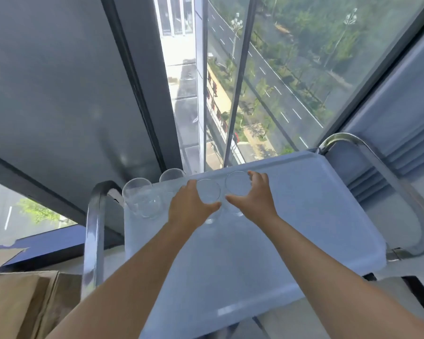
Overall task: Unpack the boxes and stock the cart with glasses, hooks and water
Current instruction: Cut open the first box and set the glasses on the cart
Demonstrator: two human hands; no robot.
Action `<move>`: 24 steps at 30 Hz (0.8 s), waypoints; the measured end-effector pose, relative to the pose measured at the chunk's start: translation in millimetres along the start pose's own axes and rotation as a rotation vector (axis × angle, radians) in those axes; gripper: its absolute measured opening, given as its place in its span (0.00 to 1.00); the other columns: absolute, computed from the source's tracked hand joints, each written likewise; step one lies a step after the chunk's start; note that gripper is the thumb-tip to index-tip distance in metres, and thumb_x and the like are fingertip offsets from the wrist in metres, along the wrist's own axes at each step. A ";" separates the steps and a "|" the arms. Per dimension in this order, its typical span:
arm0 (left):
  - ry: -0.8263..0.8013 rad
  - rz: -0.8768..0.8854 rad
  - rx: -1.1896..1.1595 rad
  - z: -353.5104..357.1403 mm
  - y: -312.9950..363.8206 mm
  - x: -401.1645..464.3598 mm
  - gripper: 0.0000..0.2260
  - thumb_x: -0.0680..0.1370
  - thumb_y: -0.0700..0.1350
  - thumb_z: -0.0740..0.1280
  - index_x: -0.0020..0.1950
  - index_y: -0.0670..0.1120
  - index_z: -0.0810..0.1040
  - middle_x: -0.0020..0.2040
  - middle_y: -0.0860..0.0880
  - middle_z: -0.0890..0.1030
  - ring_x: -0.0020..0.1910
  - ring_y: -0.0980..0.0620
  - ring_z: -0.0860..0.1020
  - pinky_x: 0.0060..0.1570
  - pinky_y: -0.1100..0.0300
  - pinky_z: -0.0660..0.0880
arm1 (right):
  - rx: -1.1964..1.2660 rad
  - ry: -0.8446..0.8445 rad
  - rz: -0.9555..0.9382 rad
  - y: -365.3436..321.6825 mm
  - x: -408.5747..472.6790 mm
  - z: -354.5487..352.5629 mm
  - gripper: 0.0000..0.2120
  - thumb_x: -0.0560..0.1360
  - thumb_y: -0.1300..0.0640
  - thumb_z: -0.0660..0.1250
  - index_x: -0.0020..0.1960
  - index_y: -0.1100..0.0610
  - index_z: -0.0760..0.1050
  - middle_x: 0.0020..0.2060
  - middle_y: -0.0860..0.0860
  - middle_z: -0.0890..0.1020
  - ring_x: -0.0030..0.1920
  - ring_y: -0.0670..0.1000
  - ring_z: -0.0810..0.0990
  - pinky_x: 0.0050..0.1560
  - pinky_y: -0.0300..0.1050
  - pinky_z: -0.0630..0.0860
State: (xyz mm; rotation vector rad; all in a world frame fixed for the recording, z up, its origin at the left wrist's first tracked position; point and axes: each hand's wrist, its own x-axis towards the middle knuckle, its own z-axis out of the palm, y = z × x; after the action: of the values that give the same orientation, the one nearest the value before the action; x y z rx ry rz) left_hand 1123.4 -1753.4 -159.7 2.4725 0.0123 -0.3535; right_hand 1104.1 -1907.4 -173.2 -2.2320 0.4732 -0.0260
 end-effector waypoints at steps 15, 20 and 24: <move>0.090 -0.170 0.053 33.2 47.8 57.5 0.32 0.71 0.57 0.71 0.69 0.45 0.64 0.63 0.47 0.73 0.58 0.46 0.74 0.47 0.58 0.70 | -0.010 -0.153 -0.093 30.5 81.9 -13.0 0.37 0.66 0.51 0.75 0.69 0.58 0.63 0.61 0.49 0.66 0.63 0.49 0.68 0.54 0.36 0.67; 0.066 -0.162 0.149 32.7 52.1 58.8 0.35 0.72 0.58 0.69 0.72 0.44 0.60 0.64 0.46 0.72 0.58 0.46 0.74 0.47 0.58 0.71 | -0.045 -0.160 -0.121 33.4 83.7 -13.1 0.38 0.67 0.49 0.75 0.70 0.58 0.61 0.63 0.50 0.65 0.64 0.50 0.68 0.53 0.36 0.66; 0.062 -0.157 0.182 31.9 51.2 55.5 0.37 0.73 0.58 0.68 0.74 0.42 0.57 0.66 0.45 0.71 0.61 0.46 0.73 0.50 0.57 0.72 | -0.045 -0.164 -0.140 34.9 81.6 -13.6 0.39 0.67 0.48 0.75 0.71 0.58 0.61 0.63 0.50 0.65 0.64 0.50 0.67 0.54 0.35 0.65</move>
State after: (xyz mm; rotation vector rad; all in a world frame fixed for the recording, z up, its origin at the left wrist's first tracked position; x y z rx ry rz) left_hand 1173.7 -1817.5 -167.8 2.6702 0.2093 -0.3576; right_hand 1166.1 -1965.7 -201.6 -2.2857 0.2299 0.0944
